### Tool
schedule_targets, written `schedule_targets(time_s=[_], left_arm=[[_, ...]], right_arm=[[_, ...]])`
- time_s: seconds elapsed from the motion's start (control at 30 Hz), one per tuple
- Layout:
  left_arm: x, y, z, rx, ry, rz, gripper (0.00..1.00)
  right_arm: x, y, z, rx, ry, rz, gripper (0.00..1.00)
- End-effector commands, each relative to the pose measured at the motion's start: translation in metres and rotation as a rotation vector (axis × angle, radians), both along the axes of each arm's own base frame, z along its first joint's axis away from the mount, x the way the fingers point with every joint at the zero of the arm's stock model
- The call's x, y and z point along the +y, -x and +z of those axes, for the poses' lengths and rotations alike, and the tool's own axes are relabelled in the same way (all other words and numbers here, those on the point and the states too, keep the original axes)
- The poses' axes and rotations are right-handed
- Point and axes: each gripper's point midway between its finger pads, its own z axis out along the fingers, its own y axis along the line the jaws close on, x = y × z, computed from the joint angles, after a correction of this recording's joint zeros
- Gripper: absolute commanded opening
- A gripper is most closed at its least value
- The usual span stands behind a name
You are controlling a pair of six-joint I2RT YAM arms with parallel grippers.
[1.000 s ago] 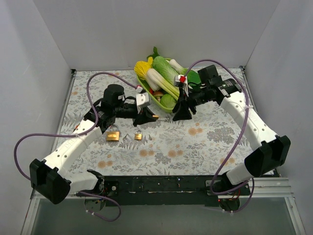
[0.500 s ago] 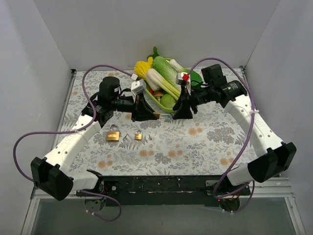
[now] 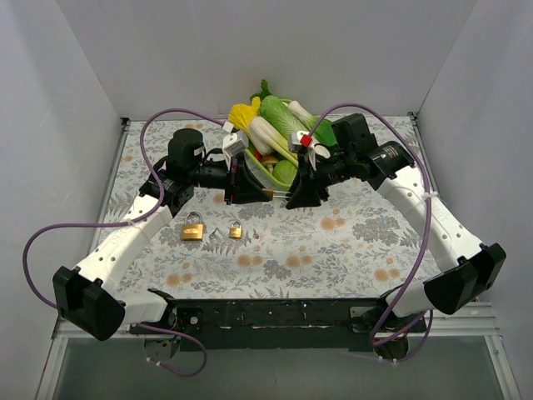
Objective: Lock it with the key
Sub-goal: Lock the lock.
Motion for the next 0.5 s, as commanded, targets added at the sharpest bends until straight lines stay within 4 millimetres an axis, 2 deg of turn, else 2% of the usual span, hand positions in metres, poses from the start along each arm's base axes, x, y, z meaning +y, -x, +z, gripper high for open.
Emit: schedule_targets(time_s=[0.0, 0.03, 0.1, 0.13, 0.47], left_arm=[[-0.001, -0.001, 0.018, -0.060, 0.037, -0.003, 0.00], [-0.001, -0.001, 0.017, -0.062, 0.036, 0.001, 0.00], [-0.001, -0.005, 0.018, -0.080, 0.038, 0.022, 0.00], [0.000, -0.006, 0.016, -0.082, 0.037, 0.029, 0.00], [-0.002, -0.005, 0.016, -0.089, 0.055, 0.016, 0.00]], right_arm=[[0.001, 0.003, 0.020, -0.077, -0.047, 0.007, 0.34], [0.002, 0.003, 0.022, -0.080, -0.052, 0.009, 0.24], [0.003, 0.005, 0.025, -0.081, -0.055, 0.013, 0.12], [0.003, 0.005, 0.025, -0.077, -0.055, 0.015, 0.02], [0.009, 0.005, 0.030, -0.069, -0.073, 0.009, 0.01]])
